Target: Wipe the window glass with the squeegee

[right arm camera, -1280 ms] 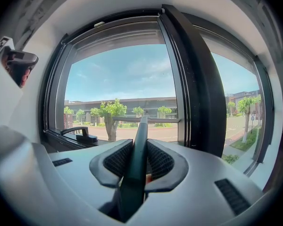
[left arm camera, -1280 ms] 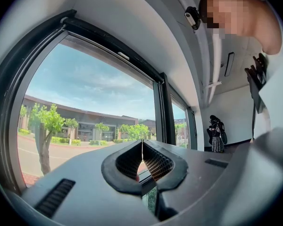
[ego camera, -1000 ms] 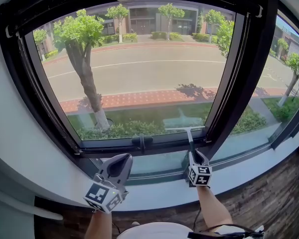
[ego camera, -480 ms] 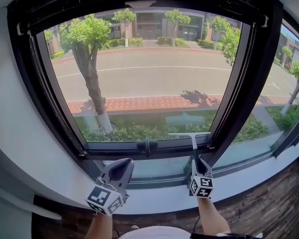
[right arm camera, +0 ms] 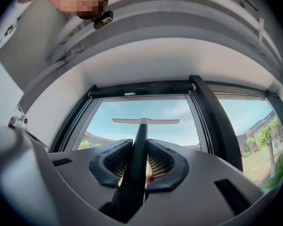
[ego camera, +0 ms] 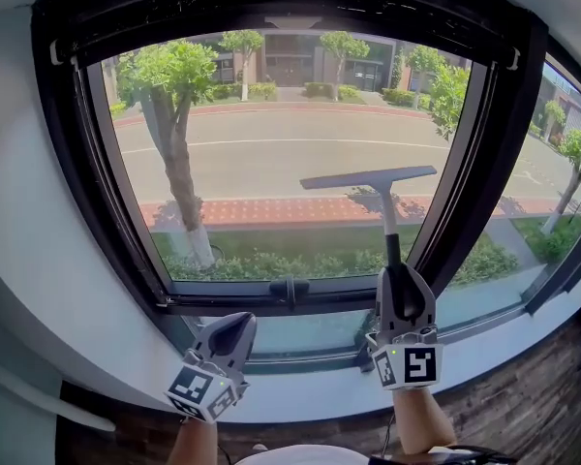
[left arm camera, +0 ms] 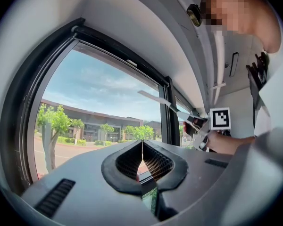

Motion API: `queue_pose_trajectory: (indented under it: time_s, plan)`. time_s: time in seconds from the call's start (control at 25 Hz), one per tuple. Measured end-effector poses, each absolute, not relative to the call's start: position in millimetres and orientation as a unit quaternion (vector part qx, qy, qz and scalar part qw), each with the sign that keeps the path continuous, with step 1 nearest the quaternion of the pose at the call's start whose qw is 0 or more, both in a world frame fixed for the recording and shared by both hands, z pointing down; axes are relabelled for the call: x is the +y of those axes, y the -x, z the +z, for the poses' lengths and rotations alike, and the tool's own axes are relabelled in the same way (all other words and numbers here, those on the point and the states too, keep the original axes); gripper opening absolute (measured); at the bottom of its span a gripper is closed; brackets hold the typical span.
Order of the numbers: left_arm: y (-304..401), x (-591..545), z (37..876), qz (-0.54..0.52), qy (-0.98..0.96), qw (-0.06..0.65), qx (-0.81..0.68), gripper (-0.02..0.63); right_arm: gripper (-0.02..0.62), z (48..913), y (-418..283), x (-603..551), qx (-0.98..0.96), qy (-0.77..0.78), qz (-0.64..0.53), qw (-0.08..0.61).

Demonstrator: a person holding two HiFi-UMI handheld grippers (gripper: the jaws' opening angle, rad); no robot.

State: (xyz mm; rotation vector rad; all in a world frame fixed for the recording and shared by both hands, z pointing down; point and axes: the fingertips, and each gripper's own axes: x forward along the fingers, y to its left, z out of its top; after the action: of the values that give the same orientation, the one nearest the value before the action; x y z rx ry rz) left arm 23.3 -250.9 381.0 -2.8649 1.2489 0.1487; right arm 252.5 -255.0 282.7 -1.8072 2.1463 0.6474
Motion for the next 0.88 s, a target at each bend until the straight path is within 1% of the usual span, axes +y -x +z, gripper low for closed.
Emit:
queue_pose_trajectory:
  time_s: [0.24,0.4,0.56,0.88]
  plan:
    - [-5,-245,381,0.048,0.915,0.005,0.401,0.018,0.098,200,-218,-270,0.733,0.608,0.257,0.166]
    - [6,-240,385,0.045,0.915,0.001,0.401,0.018,0.098,158,-202,-298,0.732,0.610,0.245,0.181]
    - [15,-238,391,0.043,0.915,-0.006,0.402,0.018,0.098,130,-188,-330,0.729,0.619,0.235,0.174]
    - [27,-242,397,0.039,0.916,-0.011,0.400,0.020,0.098,99,-175,-364,0.709,0.636,0.258,0.163]
